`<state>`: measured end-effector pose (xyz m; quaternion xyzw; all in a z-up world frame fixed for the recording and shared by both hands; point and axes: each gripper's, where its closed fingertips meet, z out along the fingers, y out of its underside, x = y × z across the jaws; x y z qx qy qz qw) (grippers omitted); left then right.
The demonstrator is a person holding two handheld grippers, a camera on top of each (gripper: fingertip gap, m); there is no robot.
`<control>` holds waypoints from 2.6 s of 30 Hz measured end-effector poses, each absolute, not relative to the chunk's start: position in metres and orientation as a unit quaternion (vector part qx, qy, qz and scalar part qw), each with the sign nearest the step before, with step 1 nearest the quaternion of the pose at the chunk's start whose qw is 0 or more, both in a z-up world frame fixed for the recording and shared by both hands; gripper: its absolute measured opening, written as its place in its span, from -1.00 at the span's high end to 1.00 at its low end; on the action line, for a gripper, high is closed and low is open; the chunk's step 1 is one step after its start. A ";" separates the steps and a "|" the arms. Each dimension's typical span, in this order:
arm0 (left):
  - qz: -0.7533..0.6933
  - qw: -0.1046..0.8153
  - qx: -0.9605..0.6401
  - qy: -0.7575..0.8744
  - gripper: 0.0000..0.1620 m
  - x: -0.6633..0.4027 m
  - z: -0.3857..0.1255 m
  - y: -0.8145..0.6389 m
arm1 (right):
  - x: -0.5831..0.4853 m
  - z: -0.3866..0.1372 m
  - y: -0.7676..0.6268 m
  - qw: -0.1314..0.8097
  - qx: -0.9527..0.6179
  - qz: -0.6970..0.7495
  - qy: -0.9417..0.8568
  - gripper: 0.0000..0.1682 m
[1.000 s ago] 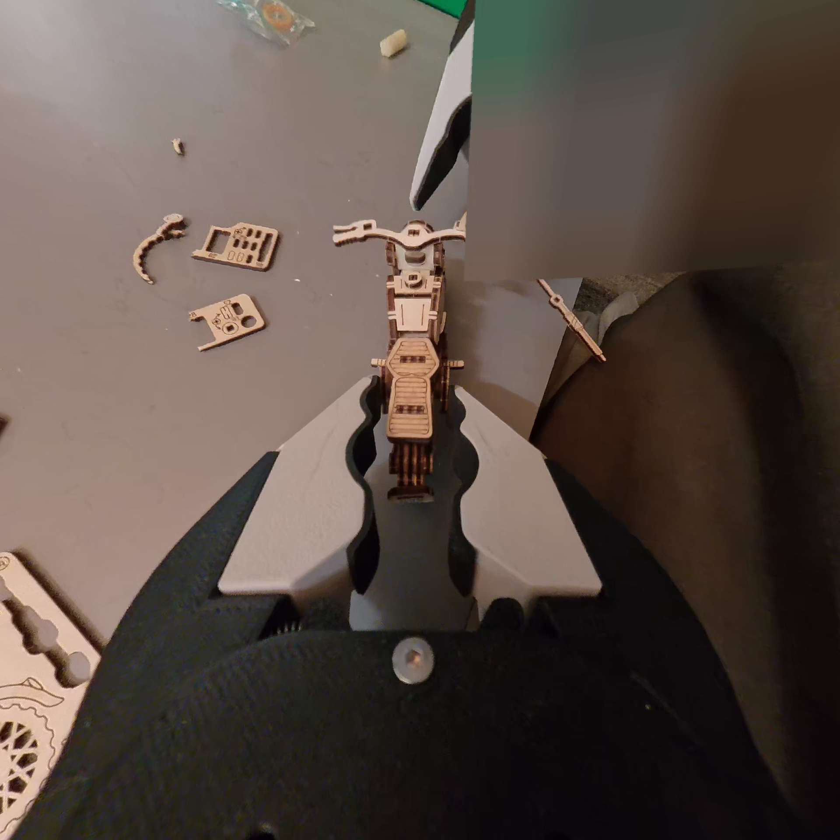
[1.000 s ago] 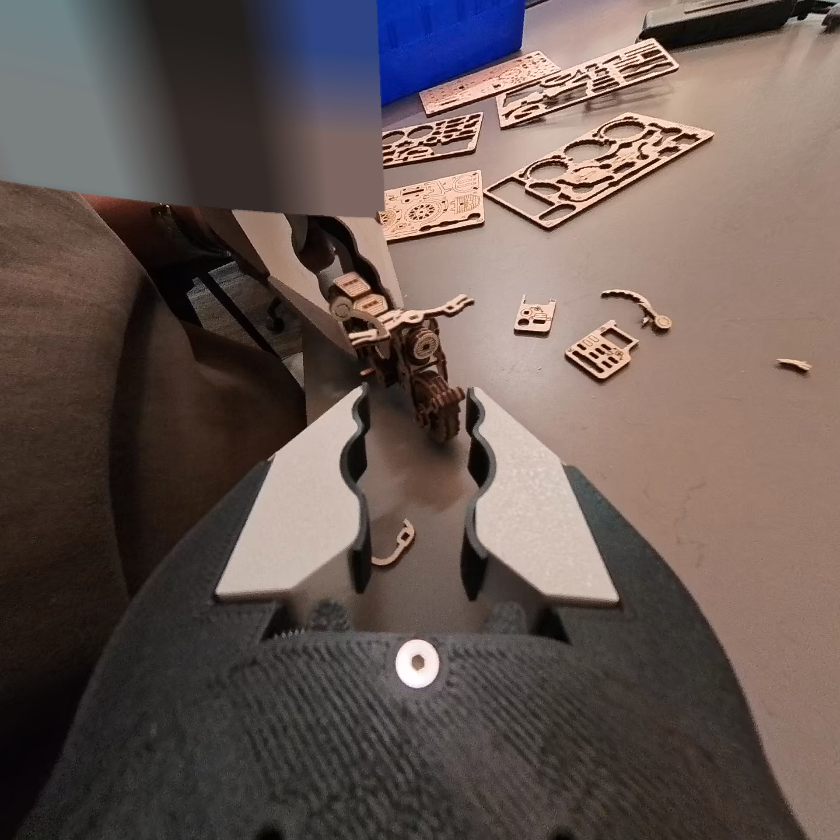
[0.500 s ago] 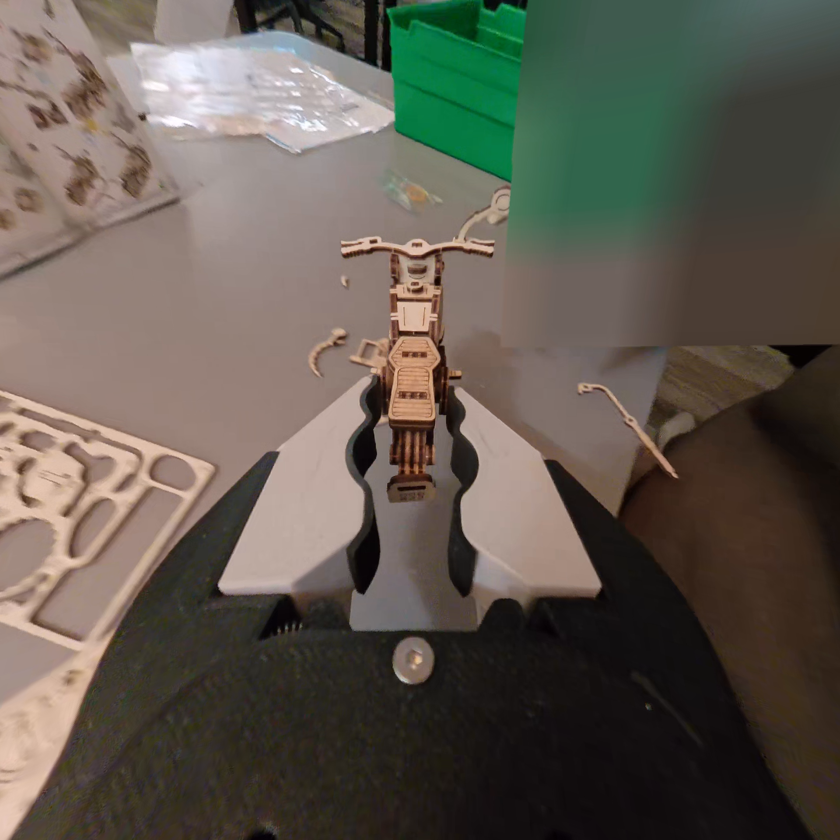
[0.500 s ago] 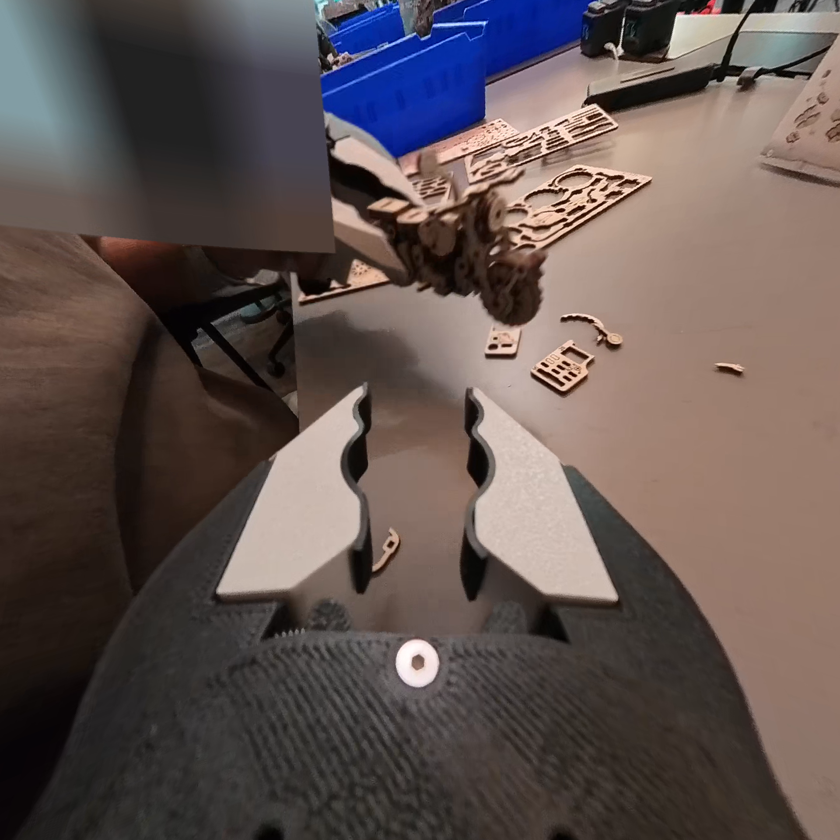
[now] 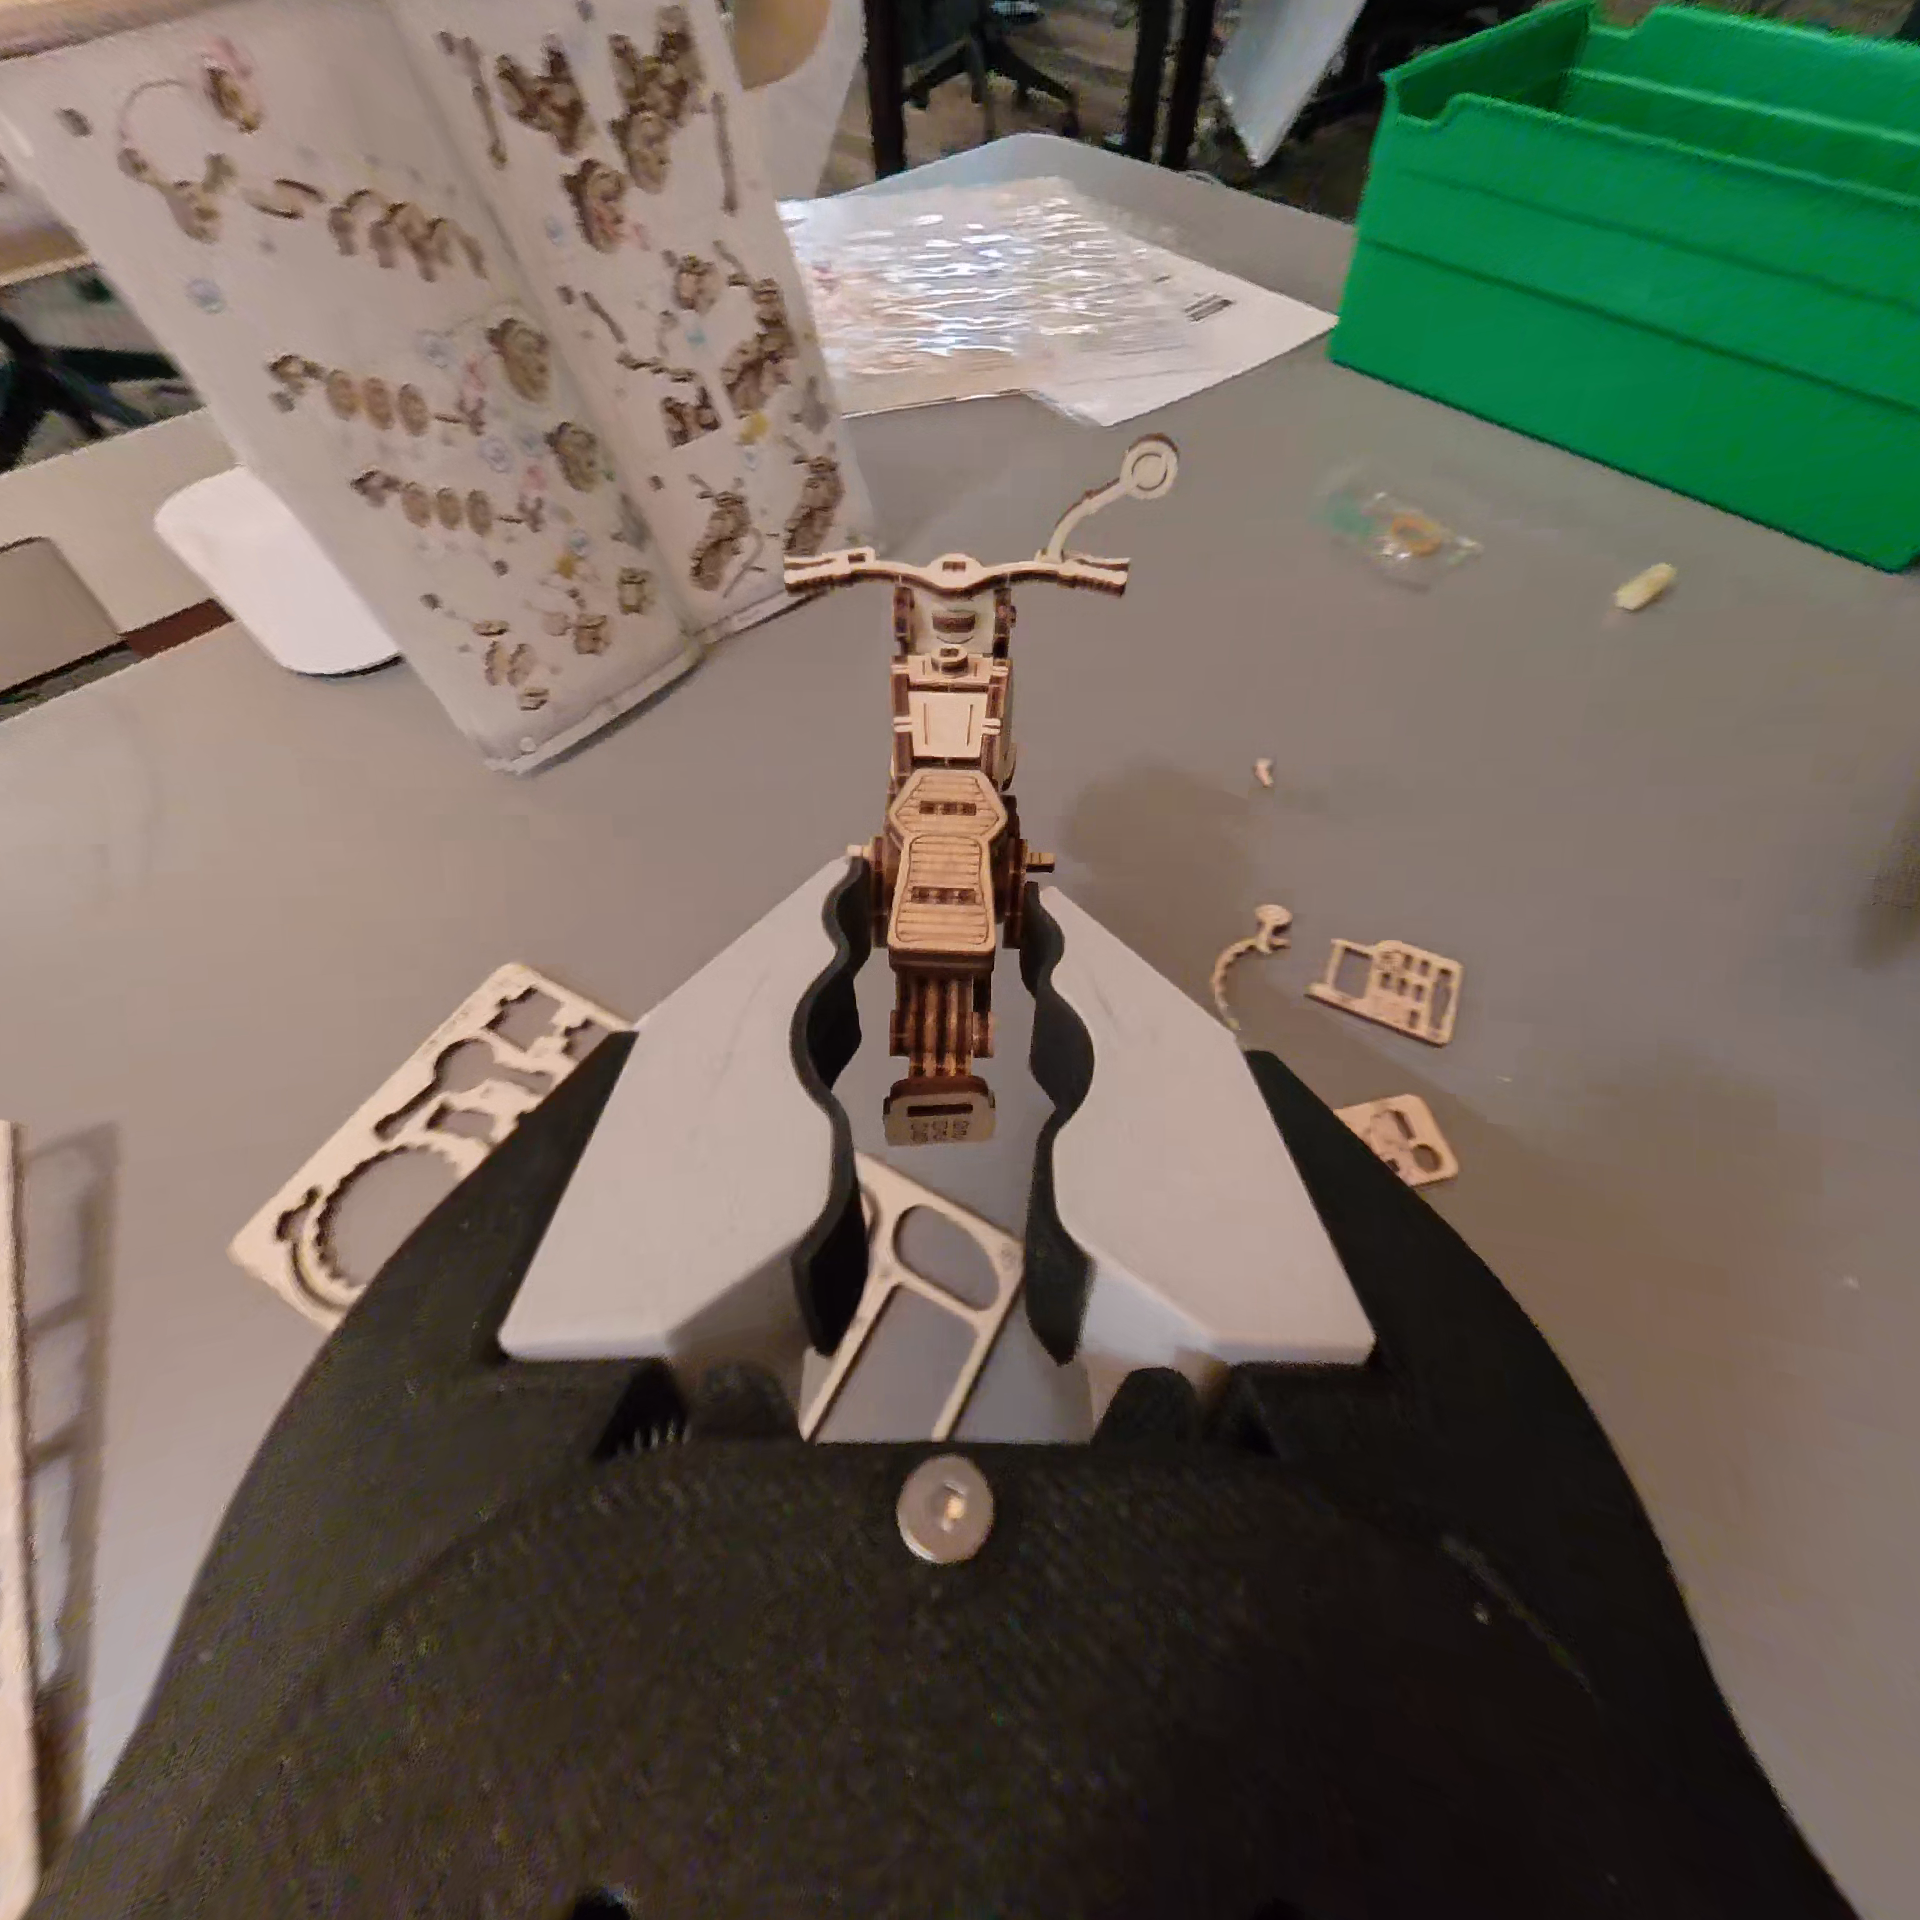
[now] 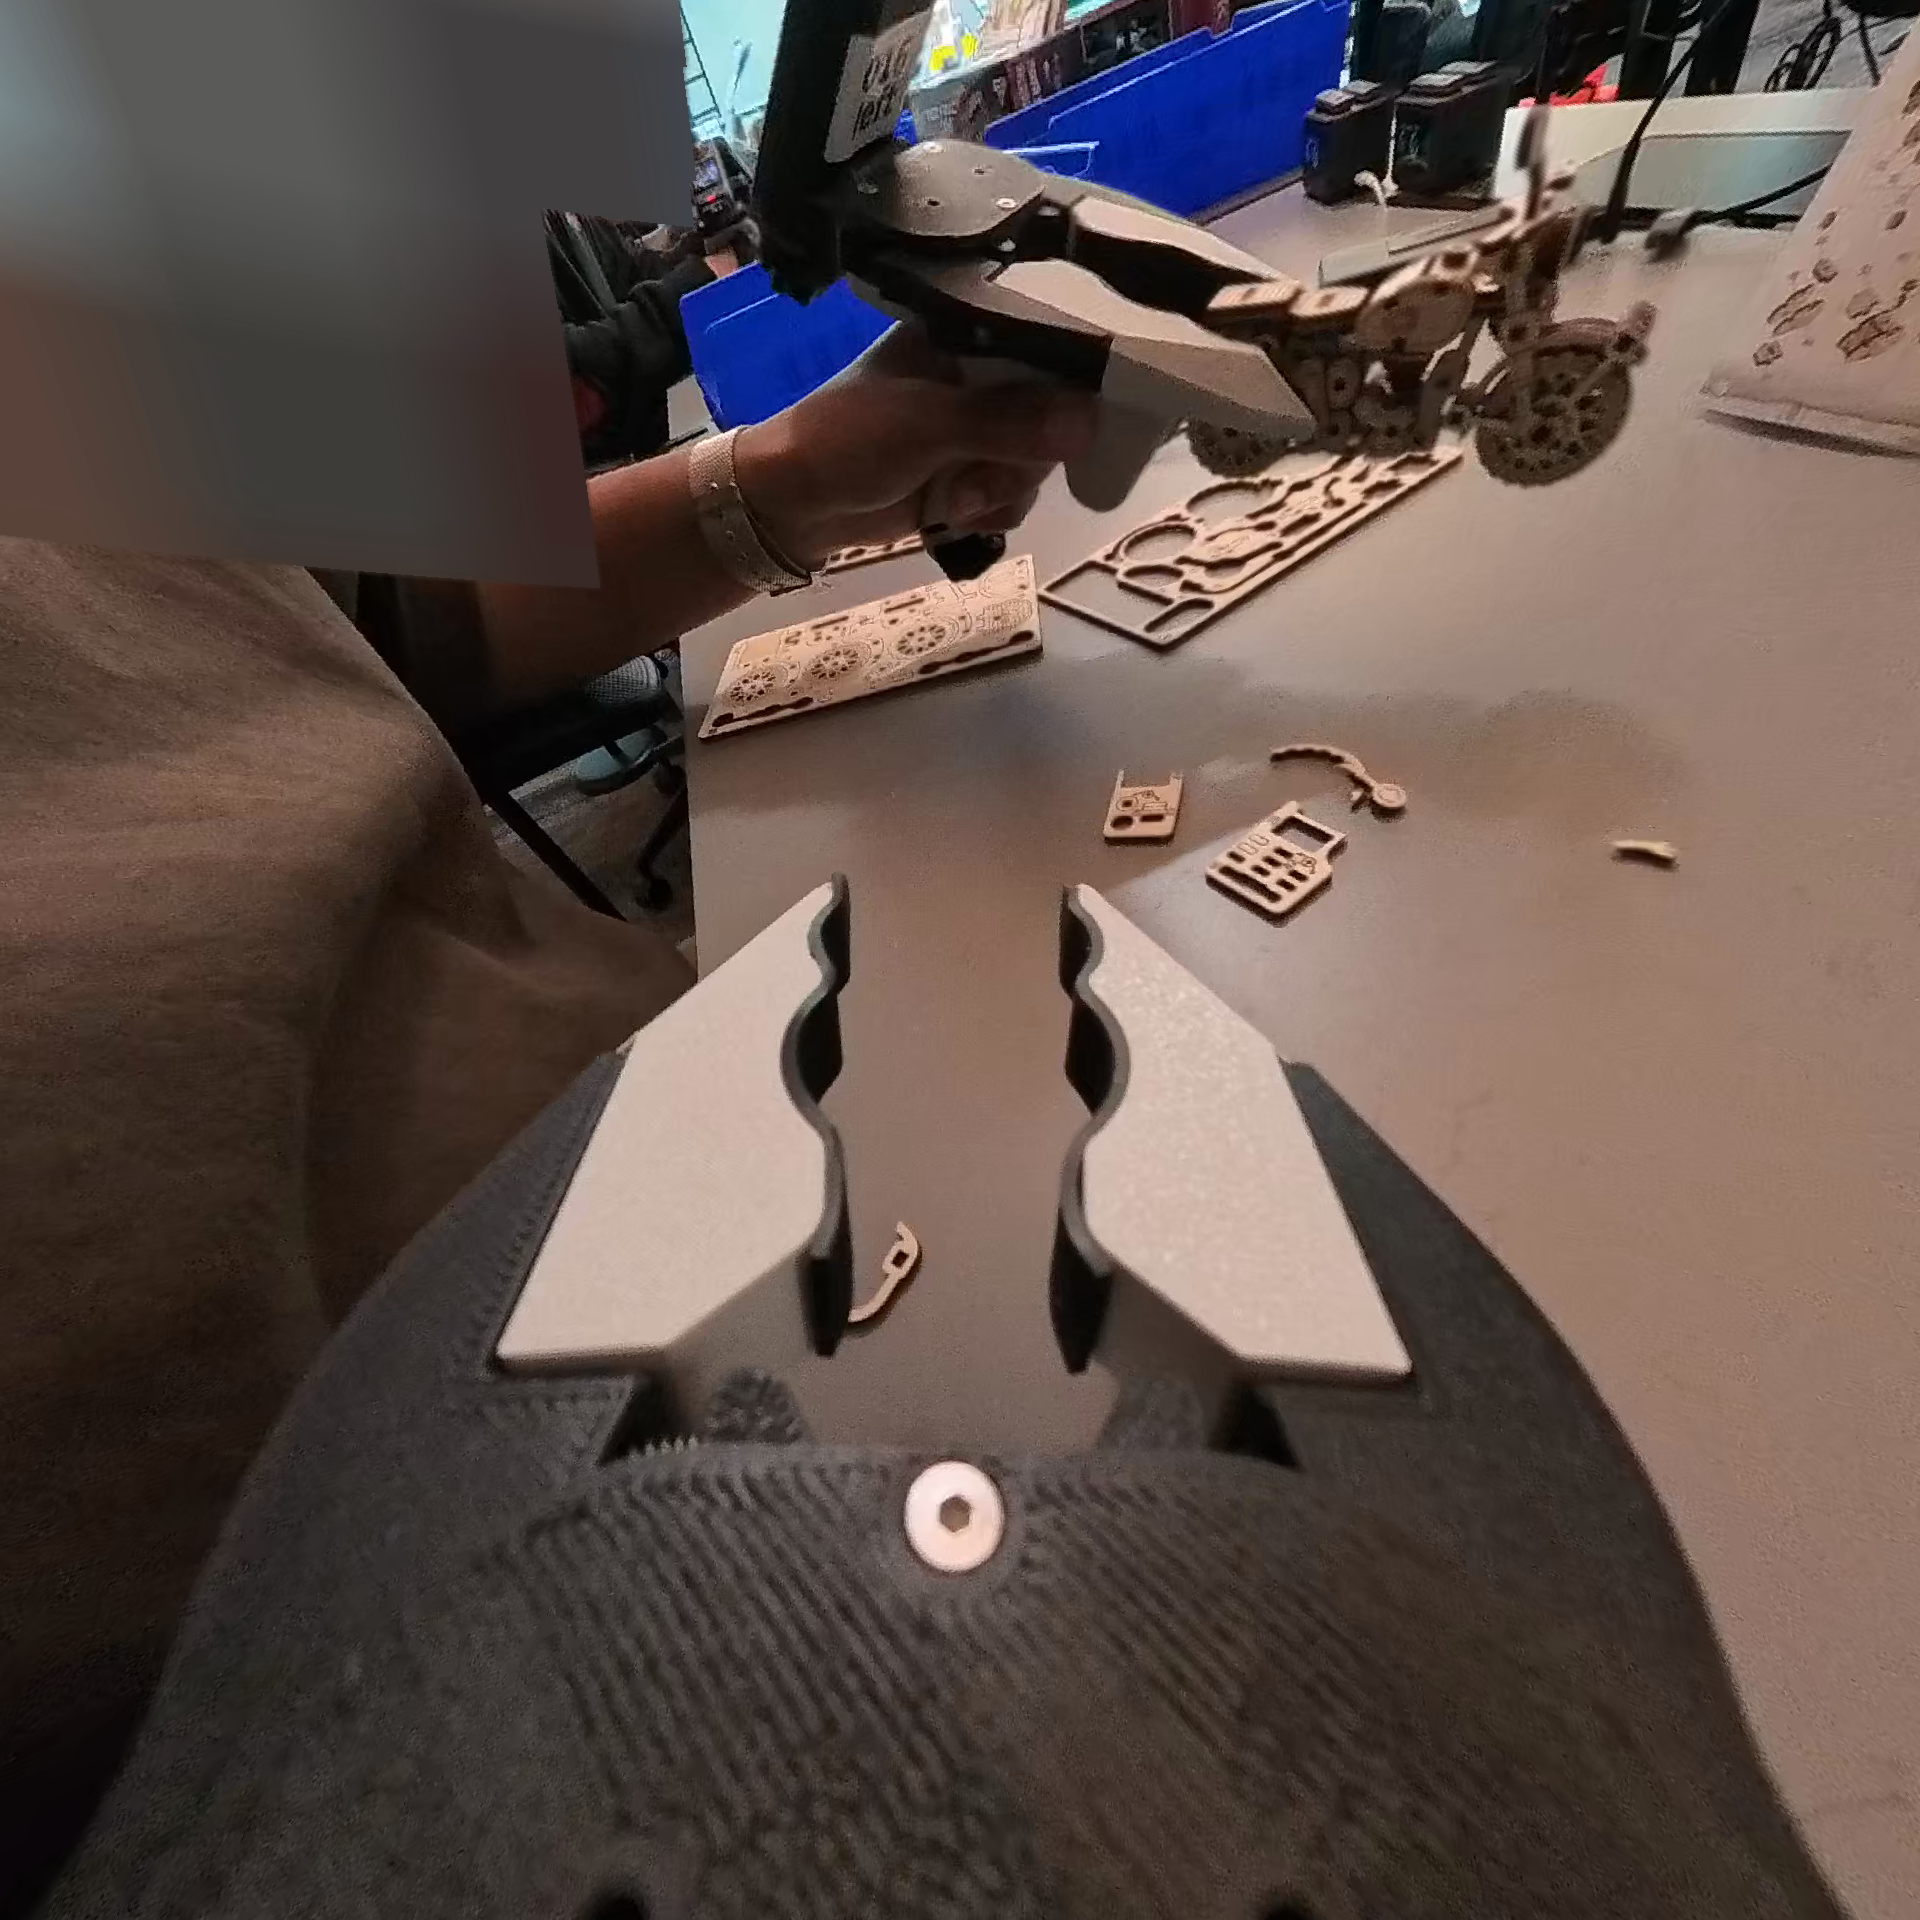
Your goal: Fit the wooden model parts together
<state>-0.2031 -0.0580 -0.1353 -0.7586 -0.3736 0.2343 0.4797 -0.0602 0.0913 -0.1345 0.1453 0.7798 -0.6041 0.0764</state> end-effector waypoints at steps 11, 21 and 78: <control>0.285 0.444 -0.682 -0.507 0.68 -0.192 -0.152 -0.152 | -0.060 -0.136 0.090 0.090 0.150 -0.605 0.777 0.54; 0.275 0.422 -0.686 -0.525 0.68 -0.194 -0.168 -0.157 | -0.059 -0.137 0.090 0.089 0.148 -0.602 0.779 0.54; 0.003 0.519 -0.681 -0.517 0.71 -0.160 -0.158 -0.052 | -0.058 -0.137 0.090 0.091 0.149 -0.604 0.778 0.54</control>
